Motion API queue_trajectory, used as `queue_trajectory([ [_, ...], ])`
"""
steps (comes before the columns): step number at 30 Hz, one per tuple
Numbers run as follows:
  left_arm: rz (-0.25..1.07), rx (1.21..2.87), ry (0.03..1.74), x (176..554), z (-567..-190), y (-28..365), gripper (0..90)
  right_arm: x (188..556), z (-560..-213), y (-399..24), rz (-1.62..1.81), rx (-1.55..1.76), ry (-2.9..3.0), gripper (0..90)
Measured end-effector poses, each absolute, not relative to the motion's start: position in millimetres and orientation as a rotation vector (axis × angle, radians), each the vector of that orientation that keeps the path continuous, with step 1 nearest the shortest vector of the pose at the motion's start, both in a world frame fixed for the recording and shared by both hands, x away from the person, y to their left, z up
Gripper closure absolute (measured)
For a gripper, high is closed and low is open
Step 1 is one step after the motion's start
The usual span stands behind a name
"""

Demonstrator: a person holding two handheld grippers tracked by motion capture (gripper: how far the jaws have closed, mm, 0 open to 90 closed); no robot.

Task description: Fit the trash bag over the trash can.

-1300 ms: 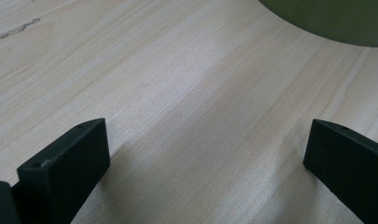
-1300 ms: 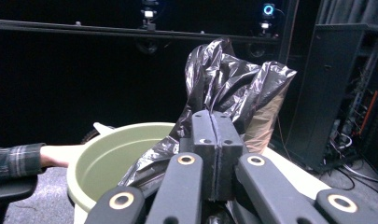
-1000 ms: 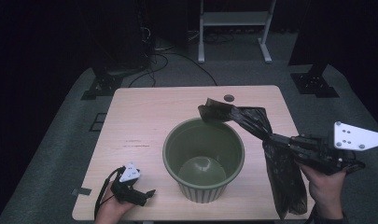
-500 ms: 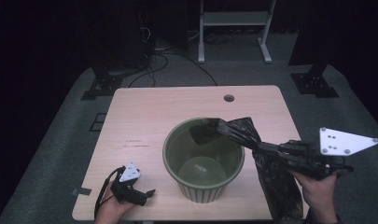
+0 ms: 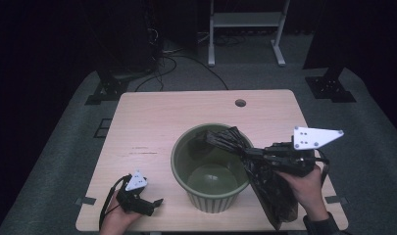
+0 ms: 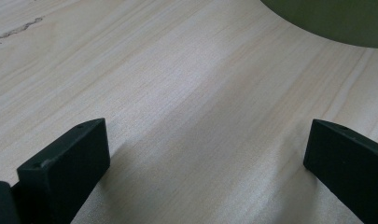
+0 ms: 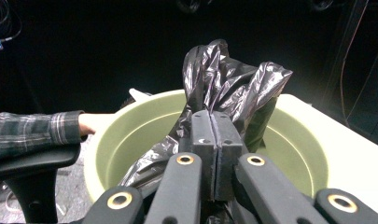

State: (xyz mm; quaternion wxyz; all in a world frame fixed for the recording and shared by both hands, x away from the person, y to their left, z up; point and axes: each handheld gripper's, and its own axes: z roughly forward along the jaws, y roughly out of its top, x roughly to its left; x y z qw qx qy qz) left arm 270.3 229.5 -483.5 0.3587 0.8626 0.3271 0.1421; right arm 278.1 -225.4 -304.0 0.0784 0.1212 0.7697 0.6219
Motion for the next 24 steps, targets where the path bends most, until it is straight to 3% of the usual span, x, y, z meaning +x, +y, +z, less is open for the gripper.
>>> queue_trajectory([
  [11, 0.367, 2.225, 0.843, 270.3, -483.6, 229.5, 0.0, 304.3, -305.1, -188.1, 1.723, 0.366, 2.414, 87.8],
  [16, 0.367, 2.225, 0.843, 270.3, -483.6, 229.5, 0.0, 305.0, -300.9, -189.5, 1.727, 0.393, 2.377, 71.6],
  [24, 0.367, 2.226, 0.843, 270.2, -483.6, 229.5, 0.0, 290.9, -296.7, -215.3, 1.731, 0.412, 2.333, 66.0],
])
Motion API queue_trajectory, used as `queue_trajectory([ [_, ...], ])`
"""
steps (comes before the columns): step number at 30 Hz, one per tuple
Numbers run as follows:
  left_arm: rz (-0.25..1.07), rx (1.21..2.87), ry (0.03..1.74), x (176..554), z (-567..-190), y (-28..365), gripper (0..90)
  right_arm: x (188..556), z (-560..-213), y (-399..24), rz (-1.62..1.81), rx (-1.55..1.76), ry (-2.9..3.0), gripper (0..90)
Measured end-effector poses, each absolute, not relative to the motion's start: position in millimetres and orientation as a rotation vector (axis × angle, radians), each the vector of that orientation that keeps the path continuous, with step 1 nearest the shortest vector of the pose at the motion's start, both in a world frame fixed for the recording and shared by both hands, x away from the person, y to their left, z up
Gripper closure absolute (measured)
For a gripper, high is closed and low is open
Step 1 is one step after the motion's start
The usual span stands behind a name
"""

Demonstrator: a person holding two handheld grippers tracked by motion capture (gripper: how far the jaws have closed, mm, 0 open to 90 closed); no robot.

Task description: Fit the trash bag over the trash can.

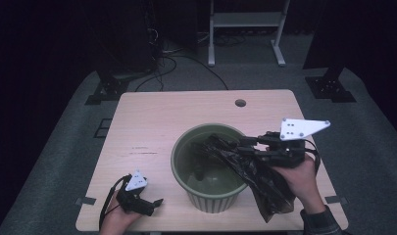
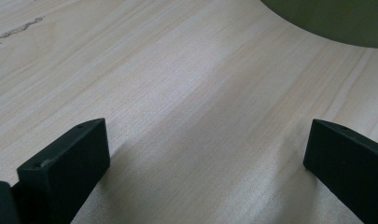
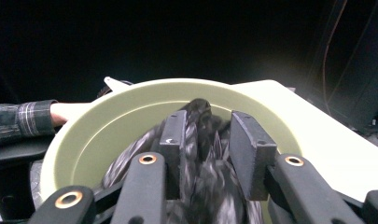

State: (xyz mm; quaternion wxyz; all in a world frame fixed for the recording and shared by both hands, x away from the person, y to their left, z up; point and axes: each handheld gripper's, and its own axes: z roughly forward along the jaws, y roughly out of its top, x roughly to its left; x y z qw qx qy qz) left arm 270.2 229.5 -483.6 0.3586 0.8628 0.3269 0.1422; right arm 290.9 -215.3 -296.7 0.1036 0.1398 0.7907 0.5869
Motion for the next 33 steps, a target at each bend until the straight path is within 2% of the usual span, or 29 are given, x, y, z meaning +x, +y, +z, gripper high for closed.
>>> queue_trajectory([
  [12, 0.368, 2.225, 0.843, 270.3, -483.6, 229.5, 0.0, 250.6, -306.2, -246.6, 1.83, 0.429, 2.305, 65.7],
  [24, 0.367, 2.225, 0.844, 270.2, -483.5, 229.5, 0.0, 225.1, -324.5, -240.1, 1.832, 0.453, 2.356, 58.8],
  [28, 0.367, 2.225, 0.844, 270.3, -483.5, 229.5, 0.0, 223.1, -327.5, -234.3, 1.777, 0.444, 2.37, 81.8],
  [30, 0.367, 2.225, 0.844, 270.3, -483.5, 229.5, 0.0, 225.3, -327.5, -233.7, 1.77, 0.444, 2.372, 89.5],
  [33, 0.368, 2.225, 0.845, 270.3, -483.5, 229.6, 0.0, 229.4, -325.1, -233.3, 1.774, 0.449, 2.365, 90.0],
])
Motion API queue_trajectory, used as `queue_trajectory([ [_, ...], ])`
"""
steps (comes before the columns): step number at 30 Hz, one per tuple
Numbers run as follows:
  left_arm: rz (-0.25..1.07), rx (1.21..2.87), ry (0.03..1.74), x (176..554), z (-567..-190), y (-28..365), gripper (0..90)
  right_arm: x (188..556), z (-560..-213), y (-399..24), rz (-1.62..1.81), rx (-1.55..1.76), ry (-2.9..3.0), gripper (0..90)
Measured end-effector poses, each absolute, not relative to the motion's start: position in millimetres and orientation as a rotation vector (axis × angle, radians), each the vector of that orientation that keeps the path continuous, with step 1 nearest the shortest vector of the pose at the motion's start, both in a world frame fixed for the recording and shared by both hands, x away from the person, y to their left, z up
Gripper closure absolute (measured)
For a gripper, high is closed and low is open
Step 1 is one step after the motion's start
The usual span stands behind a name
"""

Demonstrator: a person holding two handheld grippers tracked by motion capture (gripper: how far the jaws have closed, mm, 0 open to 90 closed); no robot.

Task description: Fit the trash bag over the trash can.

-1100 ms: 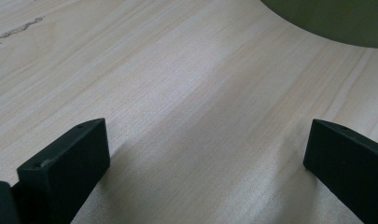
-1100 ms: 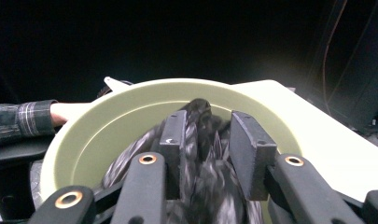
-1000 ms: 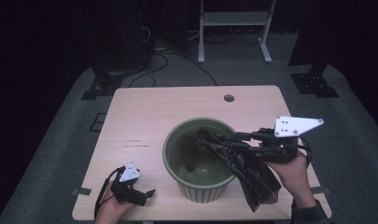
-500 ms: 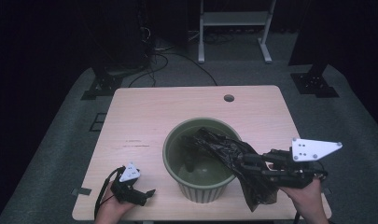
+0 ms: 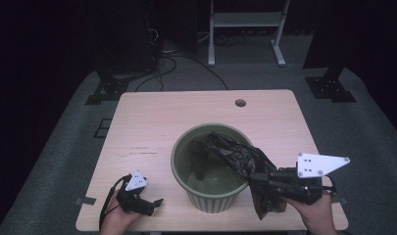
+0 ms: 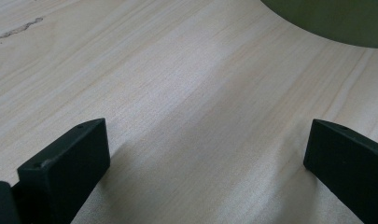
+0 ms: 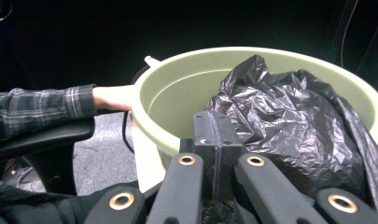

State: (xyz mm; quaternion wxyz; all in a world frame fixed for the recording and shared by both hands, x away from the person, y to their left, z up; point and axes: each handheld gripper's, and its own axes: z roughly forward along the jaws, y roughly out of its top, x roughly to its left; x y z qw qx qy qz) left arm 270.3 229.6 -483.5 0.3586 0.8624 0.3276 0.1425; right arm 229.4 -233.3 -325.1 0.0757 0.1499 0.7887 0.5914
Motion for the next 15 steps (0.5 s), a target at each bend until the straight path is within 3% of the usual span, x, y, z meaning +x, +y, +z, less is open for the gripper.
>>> queue_trajectory([
  [15, 0.366, 2.128, 0.826, 269.8, -463.9, 237.4, 0.0, 271.2, -290.8, -230.5, 1.815, 0.448, 2.266, 90.0],
])
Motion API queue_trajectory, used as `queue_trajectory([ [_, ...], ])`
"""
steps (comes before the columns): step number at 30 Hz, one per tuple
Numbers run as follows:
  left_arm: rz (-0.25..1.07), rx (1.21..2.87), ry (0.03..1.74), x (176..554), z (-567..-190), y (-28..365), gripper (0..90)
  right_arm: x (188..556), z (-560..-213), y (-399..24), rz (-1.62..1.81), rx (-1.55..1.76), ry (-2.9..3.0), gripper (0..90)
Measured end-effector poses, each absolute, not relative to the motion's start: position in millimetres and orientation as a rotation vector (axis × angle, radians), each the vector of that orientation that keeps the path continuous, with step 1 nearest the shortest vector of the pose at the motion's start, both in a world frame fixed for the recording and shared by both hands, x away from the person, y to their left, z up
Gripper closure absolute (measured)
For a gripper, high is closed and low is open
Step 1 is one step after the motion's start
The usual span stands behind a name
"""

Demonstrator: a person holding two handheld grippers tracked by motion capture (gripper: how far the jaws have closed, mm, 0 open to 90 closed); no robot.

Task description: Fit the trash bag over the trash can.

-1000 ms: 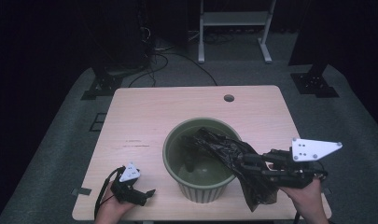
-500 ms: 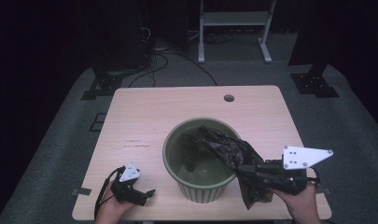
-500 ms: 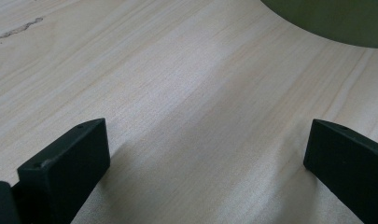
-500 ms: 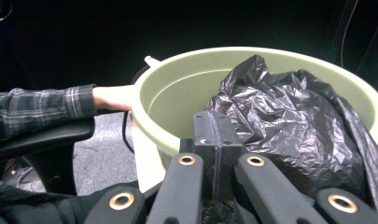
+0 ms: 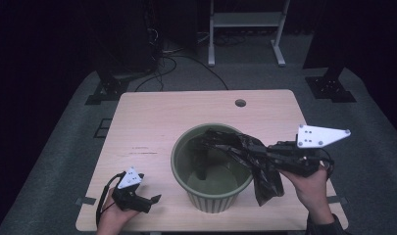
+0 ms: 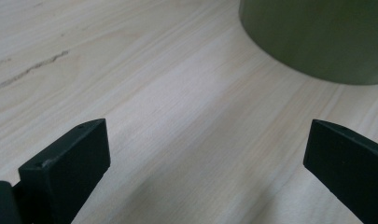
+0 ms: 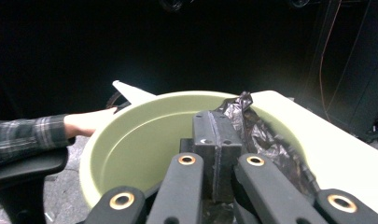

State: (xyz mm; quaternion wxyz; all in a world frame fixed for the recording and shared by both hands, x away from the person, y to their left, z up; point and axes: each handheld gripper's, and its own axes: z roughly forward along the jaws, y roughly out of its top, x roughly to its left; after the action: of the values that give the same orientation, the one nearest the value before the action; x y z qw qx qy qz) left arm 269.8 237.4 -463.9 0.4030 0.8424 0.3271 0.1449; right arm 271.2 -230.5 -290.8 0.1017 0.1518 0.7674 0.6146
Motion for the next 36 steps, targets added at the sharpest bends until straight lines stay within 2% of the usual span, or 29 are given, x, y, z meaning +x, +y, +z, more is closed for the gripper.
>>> queue_trajectory([
  [11, 0.355, 2.001, 0.704, 267.0, -419.3, 232.4, 0.0, 305.1, -277.1, -224.1, 1.891, 0.466, 2.242, 90.0],
  [23, 0.252, 1.908, 0.563, 265.9, -377.0, 226.4, 1.2, 320.8, -268.6, -215.9, 1.898, 0.467, 2.241, 90.0],
  [29, 0.216, 1.83, 0.493, 267.4, -356.6, 222.5, 4.9, 322.7, -261.4, -214.6, 1.887, 0.457, 2.236, 90.0],
  [34, 0.232, 1.792, 0.427, 265.9, -337.8, 213.7, 14.0, 325.1, -257.5, -214.4, 1.889, 0.454, 2.23, 90.0],
  [36, 0.236, 1.783, 0.406, 265.9, -331.0, 209.4, 20.9, 326.2, -256.9, -213.7, 1.894, 0.455, 2.23, 90.0],
])
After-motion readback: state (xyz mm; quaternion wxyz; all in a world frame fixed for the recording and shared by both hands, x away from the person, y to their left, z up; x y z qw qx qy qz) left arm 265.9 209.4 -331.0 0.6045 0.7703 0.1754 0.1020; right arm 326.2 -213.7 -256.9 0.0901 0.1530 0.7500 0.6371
